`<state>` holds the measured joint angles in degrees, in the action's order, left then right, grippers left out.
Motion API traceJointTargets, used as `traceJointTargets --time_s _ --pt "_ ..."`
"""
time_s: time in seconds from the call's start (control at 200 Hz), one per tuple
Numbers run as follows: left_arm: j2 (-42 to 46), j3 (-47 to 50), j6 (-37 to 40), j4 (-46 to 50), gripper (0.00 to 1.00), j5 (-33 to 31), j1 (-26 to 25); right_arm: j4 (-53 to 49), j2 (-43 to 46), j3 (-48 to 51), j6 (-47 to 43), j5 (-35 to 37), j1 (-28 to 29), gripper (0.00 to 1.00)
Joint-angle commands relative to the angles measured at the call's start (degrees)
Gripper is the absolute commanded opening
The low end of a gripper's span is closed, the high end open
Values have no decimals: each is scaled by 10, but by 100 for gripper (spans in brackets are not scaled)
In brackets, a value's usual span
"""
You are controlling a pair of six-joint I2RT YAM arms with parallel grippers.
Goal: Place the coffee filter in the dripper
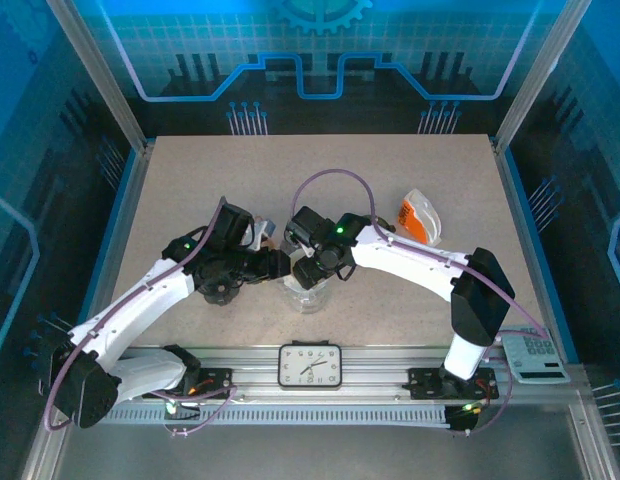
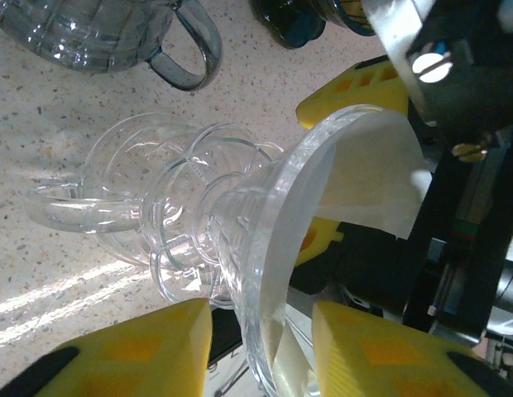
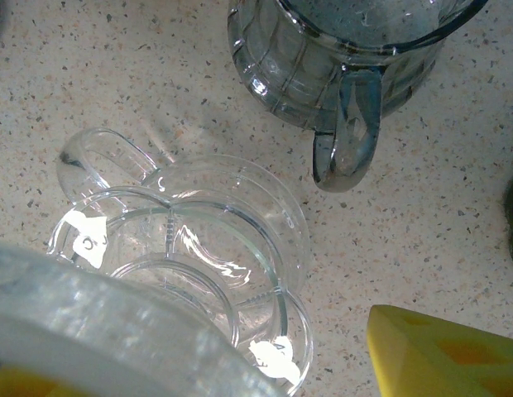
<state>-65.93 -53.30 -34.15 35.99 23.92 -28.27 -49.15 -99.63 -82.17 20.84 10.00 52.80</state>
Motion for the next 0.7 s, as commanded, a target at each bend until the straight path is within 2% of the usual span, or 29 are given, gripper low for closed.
traceJointTargets --time_s 0.0,0.17,0.24,0.3,0.39,0.46,0.62,0.695 --pt "4 -8 10 27 33 15 4 1 -12 13 8 -1 -3 68" --pt "-1 -8 12 32 16 11 3 3 -13 13 9 -1 -3 68" --pt "0 -8 11 32 15 9 4 3 -12 14 10 -1 -3 68" --pt "1 -8 10 34 20 8 3 4 -12 14 10 -1 -3 68" --pt "4 -6 7 32 35 7 4 3 -12 14 10 -1 -3 68" --pt "6 -4 6 30 37 8 4 5 -12 14 11 -1 -3 68" --pt "4 4 7 27 16 12 3 6 -13 16 13 -2 -3 68" --pt "3 6 7 26 12 12 4 7 -13 16 13 -2 -3 68"
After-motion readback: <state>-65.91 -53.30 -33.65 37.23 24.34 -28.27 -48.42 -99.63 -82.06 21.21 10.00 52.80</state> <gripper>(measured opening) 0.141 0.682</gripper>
